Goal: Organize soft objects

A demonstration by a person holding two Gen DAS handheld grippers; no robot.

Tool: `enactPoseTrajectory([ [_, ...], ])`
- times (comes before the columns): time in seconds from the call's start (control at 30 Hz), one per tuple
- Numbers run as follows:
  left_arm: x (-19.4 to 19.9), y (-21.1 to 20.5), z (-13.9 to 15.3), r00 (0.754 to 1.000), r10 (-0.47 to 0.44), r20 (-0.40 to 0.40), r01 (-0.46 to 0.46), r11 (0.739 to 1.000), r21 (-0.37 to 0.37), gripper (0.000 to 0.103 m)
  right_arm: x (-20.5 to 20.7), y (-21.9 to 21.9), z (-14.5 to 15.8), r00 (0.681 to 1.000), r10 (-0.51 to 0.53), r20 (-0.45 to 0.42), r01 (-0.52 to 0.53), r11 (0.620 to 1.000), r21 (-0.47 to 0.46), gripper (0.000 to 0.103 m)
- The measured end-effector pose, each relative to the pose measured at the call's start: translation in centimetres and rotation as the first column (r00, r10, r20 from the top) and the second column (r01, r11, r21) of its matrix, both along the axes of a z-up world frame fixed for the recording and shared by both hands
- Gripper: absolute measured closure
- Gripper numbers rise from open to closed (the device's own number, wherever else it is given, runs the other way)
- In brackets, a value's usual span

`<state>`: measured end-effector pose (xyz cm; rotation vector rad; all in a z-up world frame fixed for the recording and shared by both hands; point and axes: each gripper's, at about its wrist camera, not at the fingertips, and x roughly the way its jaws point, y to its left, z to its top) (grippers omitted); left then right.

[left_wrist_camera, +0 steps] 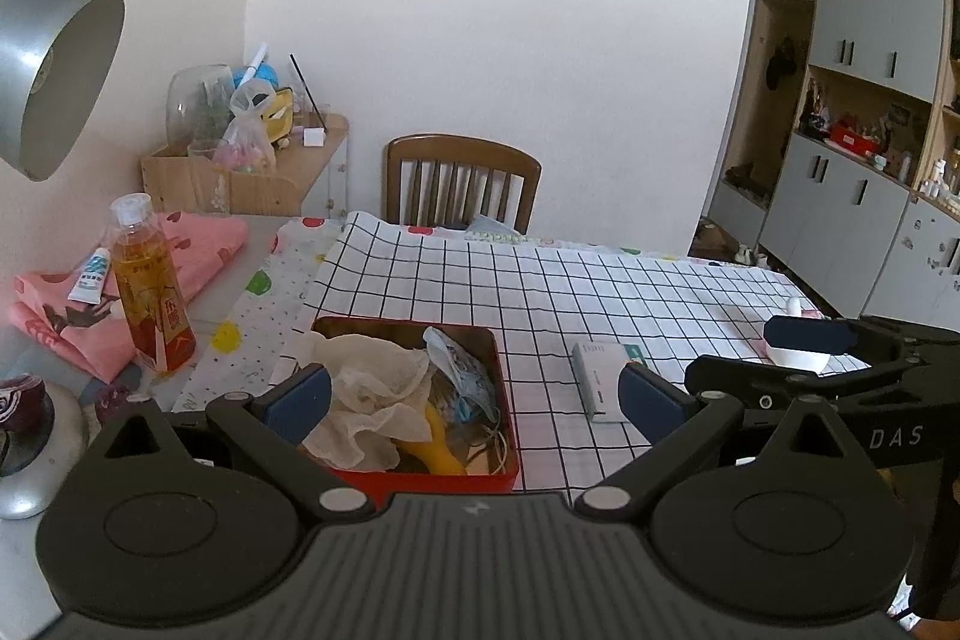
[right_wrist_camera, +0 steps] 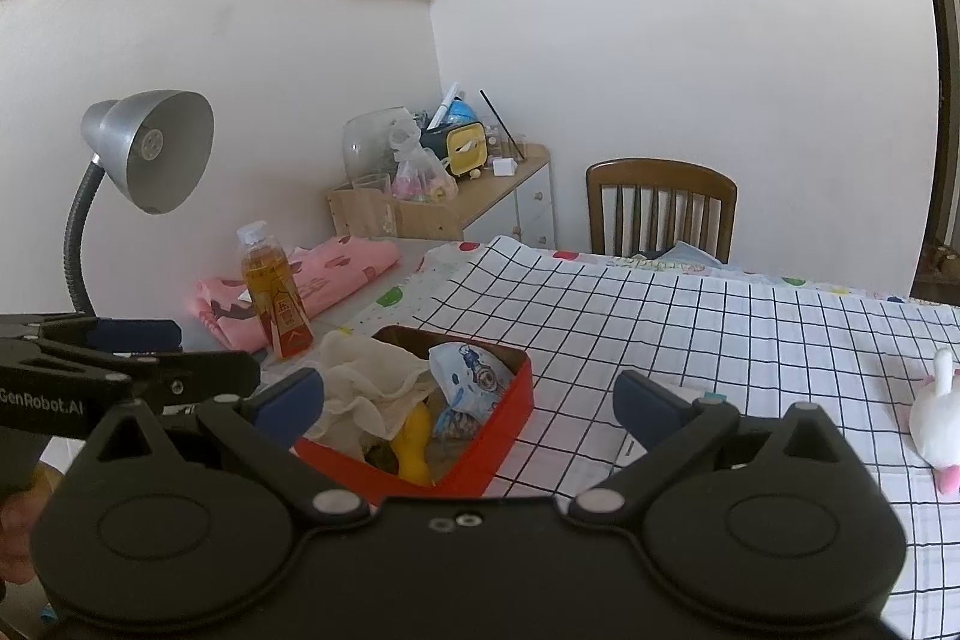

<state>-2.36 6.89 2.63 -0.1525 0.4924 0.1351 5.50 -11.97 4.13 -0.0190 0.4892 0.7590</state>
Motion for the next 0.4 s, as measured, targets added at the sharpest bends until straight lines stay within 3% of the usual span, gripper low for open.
enactPoseTrajectory([
  [0.4, -0.01, -0.18, -0.09, 1.000, 0.010, -0.007, -0.010, 1.000, 0.002, 0.000, -0.12, 0.32, -0.10, 1.000, 0.005, -0.007, -0.005, 1.000, 0.000, 0.000],
])
